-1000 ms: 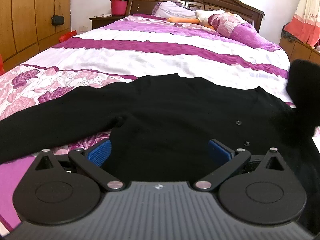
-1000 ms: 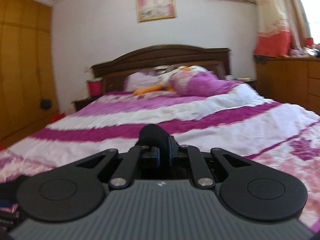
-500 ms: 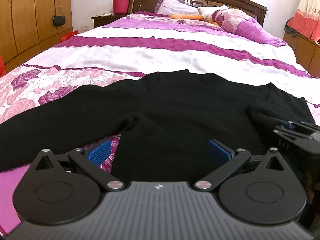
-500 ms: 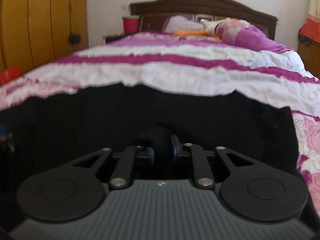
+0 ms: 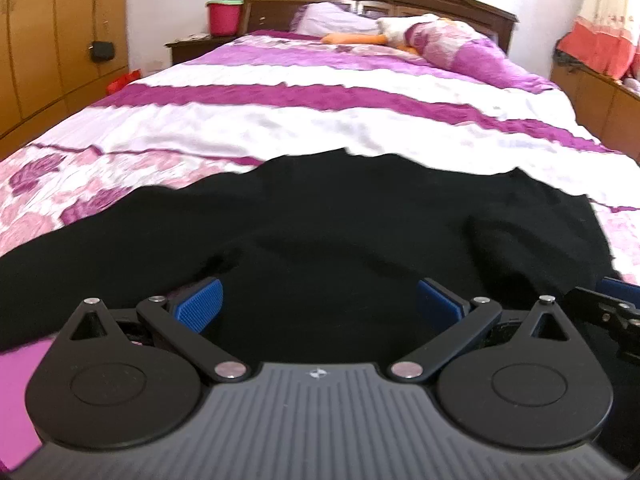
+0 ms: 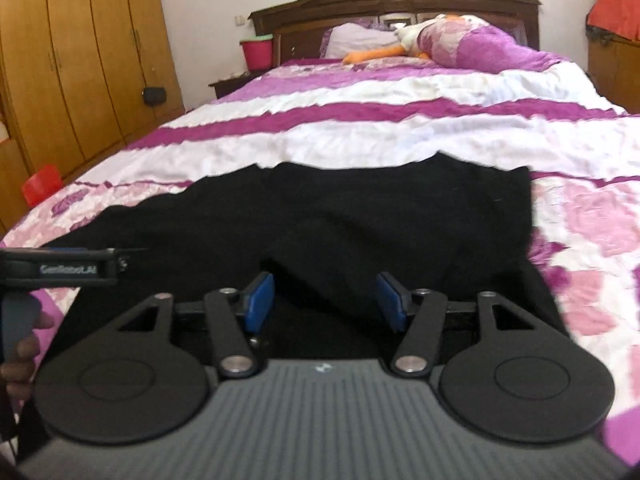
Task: Fold small clothes
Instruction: 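Move the left tool to the other sleeve of the cardigan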
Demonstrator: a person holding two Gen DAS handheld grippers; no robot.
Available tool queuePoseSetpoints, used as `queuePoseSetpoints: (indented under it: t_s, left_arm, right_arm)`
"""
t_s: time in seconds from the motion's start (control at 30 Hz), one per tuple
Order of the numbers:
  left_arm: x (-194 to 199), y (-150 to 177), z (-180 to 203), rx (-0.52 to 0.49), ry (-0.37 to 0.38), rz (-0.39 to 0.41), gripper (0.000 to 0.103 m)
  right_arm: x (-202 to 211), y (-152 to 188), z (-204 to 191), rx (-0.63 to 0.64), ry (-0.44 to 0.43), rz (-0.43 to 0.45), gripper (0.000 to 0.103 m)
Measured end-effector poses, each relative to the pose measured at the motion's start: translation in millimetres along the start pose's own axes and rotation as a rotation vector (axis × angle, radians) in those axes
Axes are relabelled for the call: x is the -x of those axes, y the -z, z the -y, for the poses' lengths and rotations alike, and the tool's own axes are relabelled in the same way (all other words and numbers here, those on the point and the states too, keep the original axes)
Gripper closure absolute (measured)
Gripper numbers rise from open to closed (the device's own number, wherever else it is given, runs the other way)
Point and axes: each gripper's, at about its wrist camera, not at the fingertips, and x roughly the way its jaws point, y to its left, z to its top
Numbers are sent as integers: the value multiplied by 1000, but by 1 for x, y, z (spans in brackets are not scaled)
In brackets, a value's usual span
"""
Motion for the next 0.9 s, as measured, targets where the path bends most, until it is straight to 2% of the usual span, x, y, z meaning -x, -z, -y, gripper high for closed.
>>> queuePoseSetpoints:
  t_s: [0.1, 0.3, 0.43, 0.67, 0.9]
  left_arm:
    - [3, -6, 17, -32, 30, 14, 0]
    - [8, -15, 63, -114, 114, 42, 0]
    - [4, -14, 101, -194, 141, 57, 0]
    - [-8, 4, 169, -360, 221, 75, 0]
    - [-35, 13, 211, -448, 214, 75, 13]
  right_arm:
    - [15, -2, 13, -10, 34, 21, 44]
    - [31, 1, 45, -64, 169, 38, 44]
    - [36, 9, 63, -99, 167, 20, 44]
    - [37, 23, 84, -143, 228, 11, 44]
    - [28, 41, 100, -201, 234, -39, 44]
